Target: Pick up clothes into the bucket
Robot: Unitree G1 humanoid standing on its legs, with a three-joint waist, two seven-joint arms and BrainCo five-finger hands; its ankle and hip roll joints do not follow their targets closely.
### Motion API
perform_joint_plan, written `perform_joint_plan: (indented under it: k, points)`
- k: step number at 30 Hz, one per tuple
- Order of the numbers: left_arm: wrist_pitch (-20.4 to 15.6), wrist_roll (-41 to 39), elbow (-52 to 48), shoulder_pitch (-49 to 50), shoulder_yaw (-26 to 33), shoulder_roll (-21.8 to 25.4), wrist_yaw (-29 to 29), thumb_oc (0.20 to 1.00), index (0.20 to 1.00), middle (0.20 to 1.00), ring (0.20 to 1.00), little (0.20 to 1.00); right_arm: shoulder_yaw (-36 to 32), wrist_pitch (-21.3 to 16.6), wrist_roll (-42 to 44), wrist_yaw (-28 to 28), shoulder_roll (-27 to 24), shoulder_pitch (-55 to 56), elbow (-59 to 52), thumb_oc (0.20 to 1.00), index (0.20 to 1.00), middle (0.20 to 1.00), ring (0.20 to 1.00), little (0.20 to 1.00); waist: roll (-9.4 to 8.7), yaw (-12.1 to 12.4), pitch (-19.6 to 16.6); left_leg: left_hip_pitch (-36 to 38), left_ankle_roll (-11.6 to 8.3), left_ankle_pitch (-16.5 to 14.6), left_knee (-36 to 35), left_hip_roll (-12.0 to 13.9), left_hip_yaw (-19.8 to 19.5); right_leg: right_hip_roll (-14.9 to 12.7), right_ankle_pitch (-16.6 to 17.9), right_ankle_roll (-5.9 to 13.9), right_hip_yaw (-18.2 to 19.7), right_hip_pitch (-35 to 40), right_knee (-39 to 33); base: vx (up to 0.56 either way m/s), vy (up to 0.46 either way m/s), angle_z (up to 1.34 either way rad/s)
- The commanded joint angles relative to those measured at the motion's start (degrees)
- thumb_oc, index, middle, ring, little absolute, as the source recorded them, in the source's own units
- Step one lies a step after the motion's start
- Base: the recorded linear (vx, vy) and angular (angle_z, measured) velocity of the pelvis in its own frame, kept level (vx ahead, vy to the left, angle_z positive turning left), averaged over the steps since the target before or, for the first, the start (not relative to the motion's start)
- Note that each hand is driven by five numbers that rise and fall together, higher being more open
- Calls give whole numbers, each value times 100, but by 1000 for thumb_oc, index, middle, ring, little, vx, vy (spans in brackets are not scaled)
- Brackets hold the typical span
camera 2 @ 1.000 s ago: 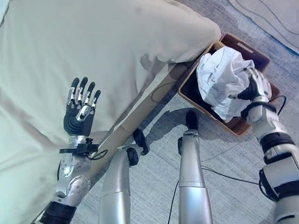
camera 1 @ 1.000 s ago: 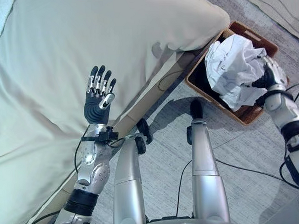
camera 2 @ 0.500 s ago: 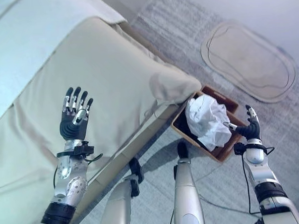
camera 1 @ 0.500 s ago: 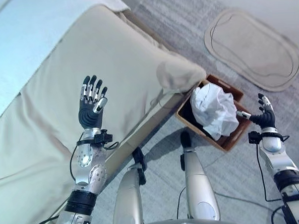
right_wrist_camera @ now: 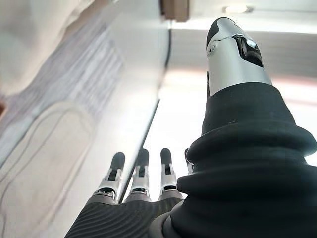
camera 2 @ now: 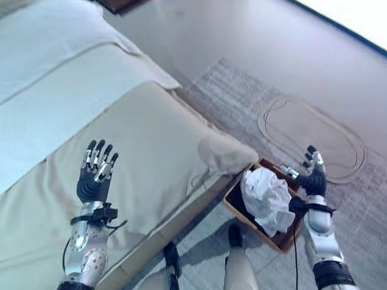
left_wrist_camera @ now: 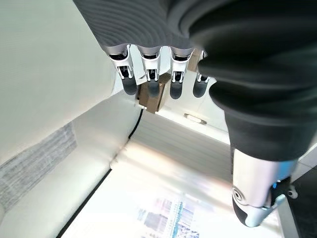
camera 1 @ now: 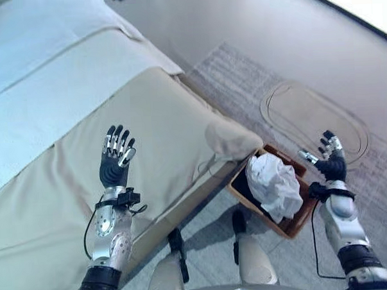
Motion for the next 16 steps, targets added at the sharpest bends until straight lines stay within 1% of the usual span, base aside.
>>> perform_joint_plan:
  k: [1,4,5,6,7,8,10,11,12,16]
  points:
    - [-70,619,-30,170,154,143,-152,1000,1000,1000,1000,1000,42,-341,246,286,118,163,-518,1000,1000,1000,1000,1000,-277,74,-349,-10,59,160,-74,-83,-64,68,616,111,-196,126,-394,92,-24,17]
    - [-38,941,141,371,136,156,-101,1000,1000,1000,1000,1000,352,-278,352,423,408,304,-492,1000,1000,1000,1000,1000,-297,159,-537,220,34,200,-252,-32,-73,123,603,120,-310,361,-551,51,-16,9]
    - [-39,948,139,376,136,157,-95,1000,1000,1000,1000,1000,356,-281,355,426,410,306,-489,1000,1000,1000,1000,1000,-299,157,-534,233,33,203,-263,-32,-75,124,604,120,-313,374,-559,45,2,5]
    - [-38,1197,314,435,104,150,-6,1000,1000,1000,1000,1000,657,-197,431,571,567,387,-386,1000,1000,1000,1000,1000,-316,214,-632,343,22,206,-308,-10,-71,142,580,117,-326,504,-604,30,-2,2]
    - [-39,1202,314,439,104,150,-2,1000,1000,1000,1000,1000,661,-200,433,572,568,389,-383,1000,1000,1000,1000,1000,-318,212,-629,354,21,206,-313,-10,-71,143,580,117,-327,514,-609,58,5,10]
    - [0,1244,388,554,69,74,12,1000,1000,1000,1000,1000,1025,-83,296,656,635,481,-333,1000,1000,1000,1000,1000,-325,271,-683,477,34,188,-319,-10,-84,162,539,100,-339,641,-605,39,14,10]
    - [17,1248,456,647,37,-11,20,1000,1000,1000,1000,1000,1282,-8,302,761,745,566,-181,1000,1000,1000,1000,1000,-325,301,-724,592,34,179,-343,-3,-90,170,495,88,-357,784,-614,25,11,4]
    - [17,1248,454,650,38,-12,20,1000,1000,1000,1000,1000,1284,-10,303,762,745,567,-179,1000,1000,1000,1000,1000,-325,299,-720,601,34,180,-347,-3,-91,170,495,88,-358,793,-616,46,19,0]
    - [44,1274,489,717,11,-62,52,1000,1000,1000,1000,1000,1448,59,171,719,820,645,-125,1000,1000,1000,1000,1000,-317,310,-766,701,32,171,-391,8,-89,181,440,69,-360,888,-613,54,19,3]
    - [94,1209,506,770,-43,-162,133,1000,1000,1000,1000,1000,1605,115,338,637,1018,648,39,1000,1000,1000,1000,1000,-294,314,-816,822,37,165,-433,3,-109,178,391,44,-384,1019,-610,38,19,5]
